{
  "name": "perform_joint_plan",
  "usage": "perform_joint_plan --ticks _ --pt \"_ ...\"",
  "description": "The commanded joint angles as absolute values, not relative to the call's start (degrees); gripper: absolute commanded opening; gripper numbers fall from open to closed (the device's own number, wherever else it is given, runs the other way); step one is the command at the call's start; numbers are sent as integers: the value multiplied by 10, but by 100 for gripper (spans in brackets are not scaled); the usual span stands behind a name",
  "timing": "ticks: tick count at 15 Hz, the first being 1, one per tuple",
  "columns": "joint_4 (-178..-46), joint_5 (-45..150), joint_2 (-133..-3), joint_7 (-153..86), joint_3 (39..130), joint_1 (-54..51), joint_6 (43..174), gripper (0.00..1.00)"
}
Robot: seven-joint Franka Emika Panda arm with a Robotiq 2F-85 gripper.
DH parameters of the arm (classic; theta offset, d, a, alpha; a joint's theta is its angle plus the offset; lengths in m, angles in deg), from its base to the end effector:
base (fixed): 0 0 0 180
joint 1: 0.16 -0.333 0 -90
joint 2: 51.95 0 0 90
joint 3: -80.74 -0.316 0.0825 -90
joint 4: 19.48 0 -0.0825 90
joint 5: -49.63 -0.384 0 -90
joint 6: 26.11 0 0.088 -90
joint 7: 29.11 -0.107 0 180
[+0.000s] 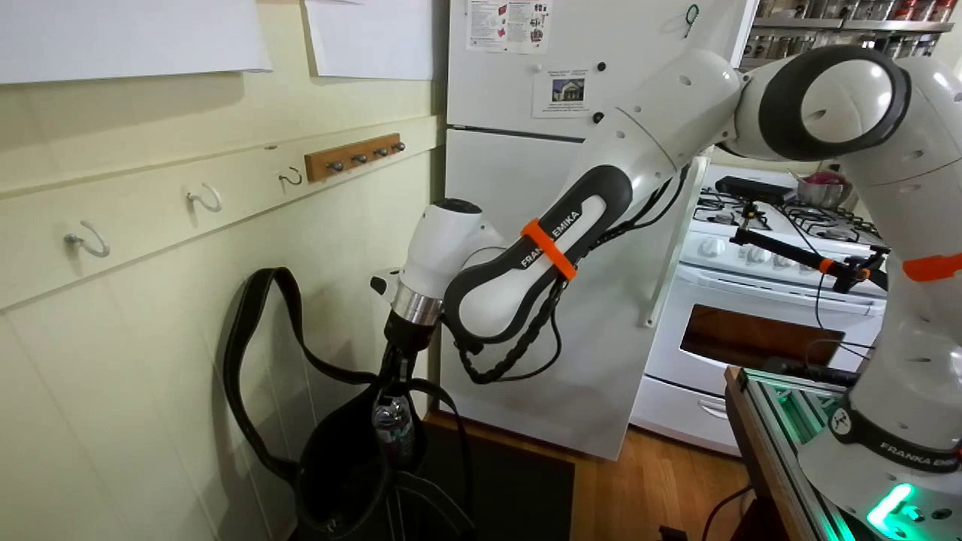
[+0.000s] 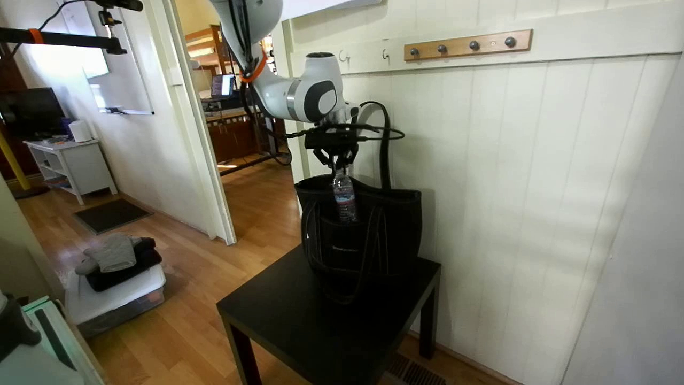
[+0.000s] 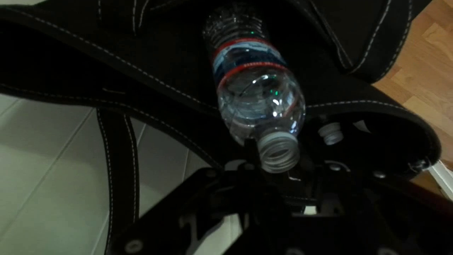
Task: Pick up the bottles and put them inside the bag
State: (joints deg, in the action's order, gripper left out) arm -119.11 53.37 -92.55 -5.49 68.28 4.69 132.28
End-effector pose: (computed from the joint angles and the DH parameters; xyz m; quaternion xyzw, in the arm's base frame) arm 0.6918 0.0765 0.2123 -0.9509 -0.2566 -0.1715 0.0247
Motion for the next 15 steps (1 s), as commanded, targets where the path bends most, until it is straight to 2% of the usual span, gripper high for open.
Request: perform_joint_plan --ticks 1,9,15 --pt "-1269 530 -841 -37 668 60 1331 8" --pt "-1327 513 -752 29 636 74 1377 8" --pt "-1318 455 -775 149 525 158 1407 8"
